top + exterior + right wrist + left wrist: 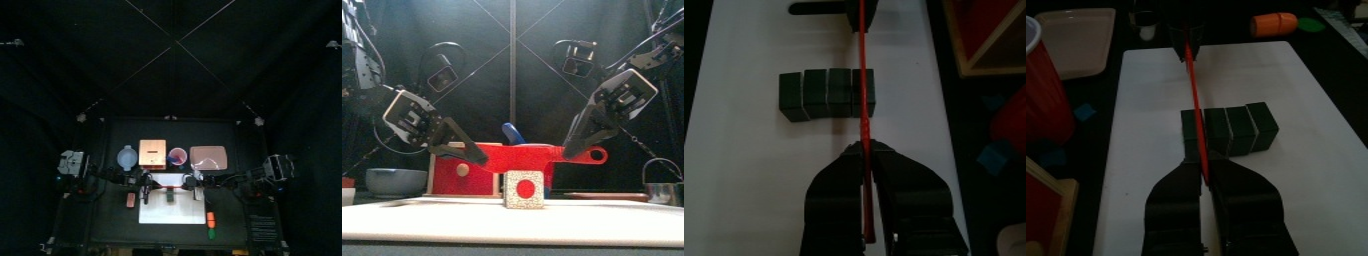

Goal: Cut the sushi into 4 pieces with the knife
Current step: Cut the sushi into 4 pieces

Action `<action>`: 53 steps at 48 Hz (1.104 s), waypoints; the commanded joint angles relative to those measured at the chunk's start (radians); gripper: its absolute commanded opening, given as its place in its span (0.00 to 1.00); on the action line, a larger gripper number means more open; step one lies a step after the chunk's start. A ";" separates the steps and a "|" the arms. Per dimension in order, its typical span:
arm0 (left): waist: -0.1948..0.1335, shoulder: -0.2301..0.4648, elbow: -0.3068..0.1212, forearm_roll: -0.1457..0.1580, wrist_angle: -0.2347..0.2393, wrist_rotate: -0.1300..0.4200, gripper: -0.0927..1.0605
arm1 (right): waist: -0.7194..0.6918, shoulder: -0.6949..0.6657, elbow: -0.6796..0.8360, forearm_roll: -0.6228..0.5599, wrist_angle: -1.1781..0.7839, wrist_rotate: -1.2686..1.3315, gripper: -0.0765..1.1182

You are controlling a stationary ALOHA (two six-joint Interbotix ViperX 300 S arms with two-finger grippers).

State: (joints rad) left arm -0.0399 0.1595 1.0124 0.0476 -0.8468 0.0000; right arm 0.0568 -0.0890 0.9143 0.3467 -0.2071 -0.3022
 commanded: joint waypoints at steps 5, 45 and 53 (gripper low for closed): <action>0.002 0.000 -0.041 -0.003 -0.018 -0.003 0.39 | 0.000 -0.012 -0.021 -0.002 -0.008 -0.002 0.08; -0.020 0.034 -0.041 -0.029 -0.003 -0.005 0.39 | 0.026 0.011 -0.046 0.009 -0.008 -0.002 0.08; -0.029 0.025 -0.041 -0.029 -0.002 -0.003 0.39 | 0.043 0.011 -0.066 0.005 -0.005 -0.003 0.08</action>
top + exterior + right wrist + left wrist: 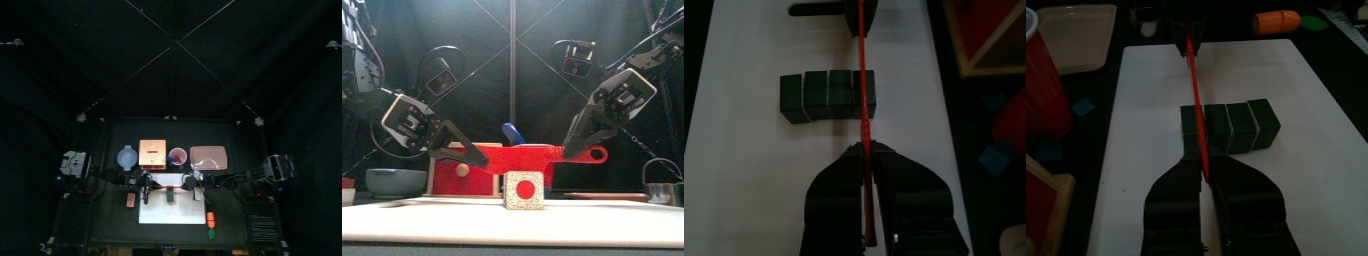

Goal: Cut the sushi into 4 pieces with the knife
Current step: Cut the sushi into 4 pieces

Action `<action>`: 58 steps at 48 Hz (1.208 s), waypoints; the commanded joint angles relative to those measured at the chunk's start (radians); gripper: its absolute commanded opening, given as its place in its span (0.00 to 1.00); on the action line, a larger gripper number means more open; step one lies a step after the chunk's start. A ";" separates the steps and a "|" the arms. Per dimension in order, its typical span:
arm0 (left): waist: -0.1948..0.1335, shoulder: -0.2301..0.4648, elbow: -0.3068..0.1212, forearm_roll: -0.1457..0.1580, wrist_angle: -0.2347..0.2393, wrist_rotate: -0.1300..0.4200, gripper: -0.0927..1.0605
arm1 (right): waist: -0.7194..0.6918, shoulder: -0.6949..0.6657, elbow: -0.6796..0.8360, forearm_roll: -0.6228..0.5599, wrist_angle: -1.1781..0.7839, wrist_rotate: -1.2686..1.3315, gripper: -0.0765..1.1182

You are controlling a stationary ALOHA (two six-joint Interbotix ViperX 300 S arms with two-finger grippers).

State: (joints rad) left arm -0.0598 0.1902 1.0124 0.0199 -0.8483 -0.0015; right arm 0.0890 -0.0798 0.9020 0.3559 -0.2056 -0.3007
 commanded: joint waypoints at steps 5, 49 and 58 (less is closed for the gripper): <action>-0.017 -0.011 -0.040 0.000 0.002 0.000 0.39 | 0.018 0.002 -0.063 -0.006 -0.005 -0.005 0.08; -0.029 -0.115 0.000 0.002 0.002 0.008 0.39 | 0.021 -0.057 -0.060 -0.020 0.000 -0.006 0.08; -0.028 -0.094 -0.008 -0.002 0.002 0.009 0.39 | 0.017 -0.051 -0.060 -0.020 0.000 -0.006 0.08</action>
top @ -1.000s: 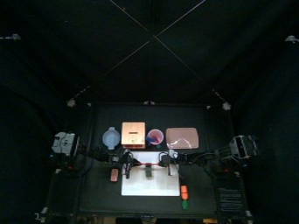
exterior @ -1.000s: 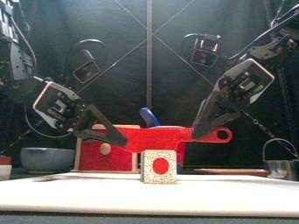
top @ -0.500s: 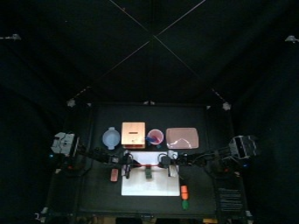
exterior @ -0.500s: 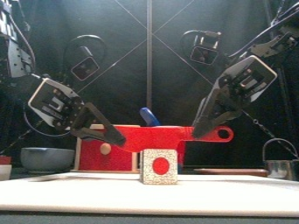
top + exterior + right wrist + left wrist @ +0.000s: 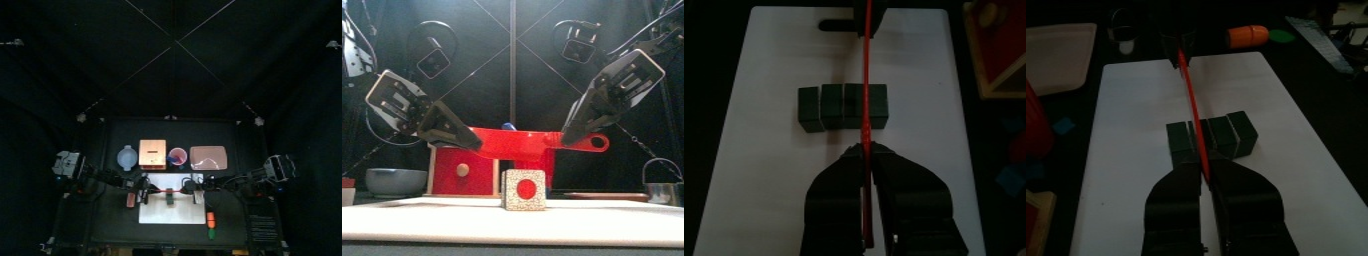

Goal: Cut the sushi into 4 pieces with the knife
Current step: Cut the sushi into 4 pieces

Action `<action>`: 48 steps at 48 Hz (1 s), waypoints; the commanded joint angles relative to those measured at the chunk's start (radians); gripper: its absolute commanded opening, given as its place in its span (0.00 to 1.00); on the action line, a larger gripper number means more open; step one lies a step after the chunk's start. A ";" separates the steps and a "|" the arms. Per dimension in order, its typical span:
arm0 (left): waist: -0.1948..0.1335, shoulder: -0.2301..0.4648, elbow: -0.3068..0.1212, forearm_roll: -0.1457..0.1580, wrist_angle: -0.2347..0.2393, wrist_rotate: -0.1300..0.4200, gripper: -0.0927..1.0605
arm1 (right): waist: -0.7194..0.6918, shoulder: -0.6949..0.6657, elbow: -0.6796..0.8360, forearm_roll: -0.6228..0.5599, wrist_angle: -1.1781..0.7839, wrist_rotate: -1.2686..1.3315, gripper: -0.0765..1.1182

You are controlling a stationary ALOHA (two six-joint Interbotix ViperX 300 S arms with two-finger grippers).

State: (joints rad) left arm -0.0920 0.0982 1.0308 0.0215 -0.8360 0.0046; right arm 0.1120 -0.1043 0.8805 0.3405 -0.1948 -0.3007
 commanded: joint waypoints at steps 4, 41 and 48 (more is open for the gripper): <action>0.008 0.009 -0.034 -0.003 -0.011 0.003 0.39 | -0.009 -0.021 -0.037 -0.006 -0.011 -0.006 0.08; 0.017 0.055 -0.051 -0.009 -0.011 0.003 0.39 | -0.015 0.011 -0.031 -0.008 -0.011 -0.006 0.08; 0.017 0.067 -0.052 -0.008 -0.011 0.003 0.39 | -0.015 0.025 -0.031 -0.006 -0.011 -0.005 0.08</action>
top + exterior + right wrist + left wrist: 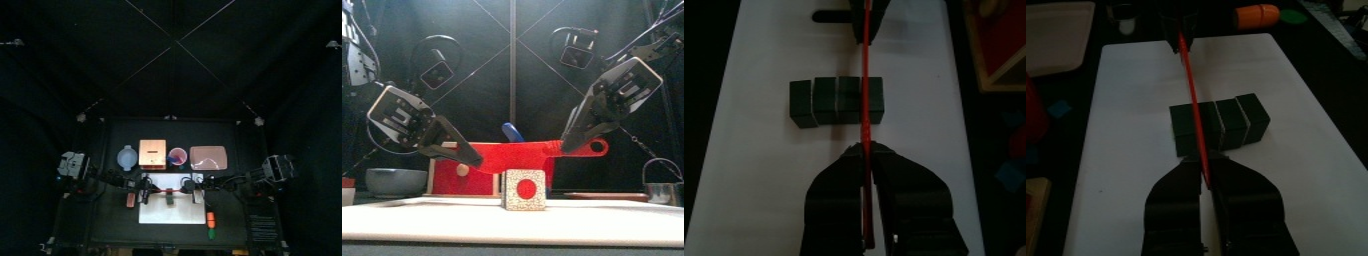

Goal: Cut the sushi into 4 pieces with the knife
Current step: Cut the sushi into 4 pieces

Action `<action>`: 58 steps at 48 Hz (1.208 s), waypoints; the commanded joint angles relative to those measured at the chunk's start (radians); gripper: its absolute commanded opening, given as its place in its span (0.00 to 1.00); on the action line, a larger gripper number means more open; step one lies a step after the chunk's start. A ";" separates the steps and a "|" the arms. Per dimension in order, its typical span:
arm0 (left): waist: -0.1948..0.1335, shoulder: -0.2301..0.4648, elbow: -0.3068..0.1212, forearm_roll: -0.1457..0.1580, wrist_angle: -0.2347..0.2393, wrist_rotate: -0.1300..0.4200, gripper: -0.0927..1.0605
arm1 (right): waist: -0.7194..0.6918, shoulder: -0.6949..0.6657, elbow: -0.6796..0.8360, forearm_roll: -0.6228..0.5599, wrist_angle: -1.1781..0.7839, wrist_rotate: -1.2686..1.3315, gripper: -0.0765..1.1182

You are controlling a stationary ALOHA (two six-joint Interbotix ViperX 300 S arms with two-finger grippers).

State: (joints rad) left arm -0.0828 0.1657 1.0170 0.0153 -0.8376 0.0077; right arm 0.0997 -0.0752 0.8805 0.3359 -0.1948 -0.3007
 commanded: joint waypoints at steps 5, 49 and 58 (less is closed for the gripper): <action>0.008 0.011 -0.040 -0.003 -0.009 -0.002 0.39 | -0.003 0.005 -0.032 0.000 -0.011 -0.005 0.08; 0.043 0.140 -0.095 -0.061 0.087 0.005 0.39 | -0.054 0.098 -0.034 0.018 -0.011 -0.006 0.08; 0.077 0.098 -0.091 -0.048 0.092 0.032 0.39 | -0.092 0.066 -0.034 -0.002 -0.002 -0.006 0.08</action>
State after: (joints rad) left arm -0.0383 0.2823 0.9587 -0.0322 -0.7532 0.0307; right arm 0.0353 0.0261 0.8698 0.3436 -0.1887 -0.3022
